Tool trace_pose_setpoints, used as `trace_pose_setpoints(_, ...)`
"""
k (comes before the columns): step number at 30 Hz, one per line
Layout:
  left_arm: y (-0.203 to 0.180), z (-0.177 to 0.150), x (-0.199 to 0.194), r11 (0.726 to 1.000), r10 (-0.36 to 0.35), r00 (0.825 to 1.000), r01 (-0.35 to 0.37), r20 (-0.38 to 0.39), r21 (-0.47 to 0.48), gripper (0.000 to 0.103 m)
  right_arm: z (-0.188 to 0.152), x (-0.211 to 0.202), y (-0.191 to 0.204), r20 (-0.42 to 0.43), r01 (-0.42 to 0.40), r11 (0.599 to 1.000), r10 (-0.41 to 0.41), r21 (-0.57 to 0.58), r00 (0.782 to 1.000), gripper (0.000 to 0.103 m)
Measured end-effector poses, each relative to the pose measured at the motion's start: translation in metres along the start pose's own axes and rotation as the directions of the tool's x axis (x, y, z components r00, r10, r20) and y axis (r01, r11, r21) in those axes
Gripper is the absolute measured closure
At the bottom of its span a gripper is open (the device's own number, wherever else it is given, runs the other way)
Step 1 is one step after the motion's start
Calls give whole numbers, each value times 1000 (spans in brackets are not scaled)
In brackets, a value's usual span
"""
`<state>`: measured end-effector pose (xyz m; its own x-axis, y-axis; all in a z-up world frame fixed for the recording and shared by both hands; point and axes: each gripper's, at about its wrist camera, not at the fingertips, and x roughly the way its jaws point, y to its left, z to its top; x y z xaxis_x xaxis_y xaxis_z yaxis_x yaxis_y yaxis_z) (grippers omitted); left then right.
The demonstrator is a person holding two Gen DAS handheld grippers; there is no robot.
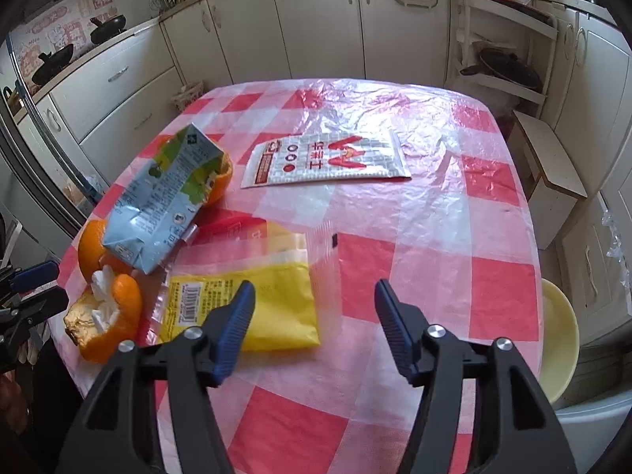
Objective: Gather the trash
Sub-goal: 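Lower the left tool onto the orange peel with tissue and close on it, then lift the peel and tissue with the left tool toward the yellow bucket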
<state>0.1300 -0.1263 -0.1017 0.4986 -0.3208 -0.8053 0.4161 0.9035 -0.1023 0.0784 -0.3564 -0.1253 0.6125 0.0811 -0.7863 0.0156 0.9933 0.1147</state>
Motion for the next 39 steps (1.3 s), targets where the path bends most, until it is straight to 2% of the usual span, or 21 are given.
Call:
trace_pose_setpoints(4,-25,-2,13,994,-32,998,37,-45,102,48,3,-5,4,23,-32,999,32,9,999,42)
trace_pose_setpoints(6,-32,-5,26,992,-41,996,50,-82,118,57,3,-12,5,47,-70,997,69,14,996,42)
trace_pose_setpoints(7,-35,-8,33,992,-44,993,56,-106,117,71,4,-15,6,56,-93,996,92,14,994,42)
trace_pose_setpoints(8,-35,-10,42,992,-46,990,61,-133,109,81,5,-18,7,63,-122,992,121,14,991,42)
trace_pose_setpoints(10,-33,-13,44,994,-53,991,64,-120,90,83,6,-18,11,59,-159,987,158,6,986,42)
trace_pose_setpoints(13,-25,-11,40,995,-84,989,90,-120,40,96,4,-14,19,34,-172,985,173,-19,984,42)
trace_pose_setpoints(18,-6,-7,14,989,-148,987,145,-61,-39,97,4,-13,35,14,-302,953,302,-17,953,42)
trace_pose_setpoints(22,8,-5,-12,980,-180,984,179,-10,-82,97,1,-5,58,-28,-326,943,325,-61,945,42)
trace_pose_setpoints(25,23,-8,-33,974,-191,981,193,25,-117,97,-4,7,76,-75,-321,942,314,-98,946,54)
trace_pose_setpoints(27,32,-10,-43,970,-193,980,197,43,-139,97,-7,12,86,-95,-321,939,311,-125,946,73)
trace_pose_setpoints(28,36,-11,-47,969,-192,980,197,48,-146,97,-9,14,90,-104,-317,938,304,-142,947,79)
trace_pose_setpoints(29,40,-13,-52,969,-188,981,194,55,-154,97,-10,14,93,-107,-310,938,296,-156,949,92)
trace_pose_setpoints(32,49,-17,-61,966,-183,981,192,68,-171,97,-9,5,93,-84,-321,934,311,-159,947,96)
trace_pose_setpoints(39,49,-22,-75,962,-193,977,207,93,-179,97,-5,-25,71,-14,-331,934,333,-133,943,96)
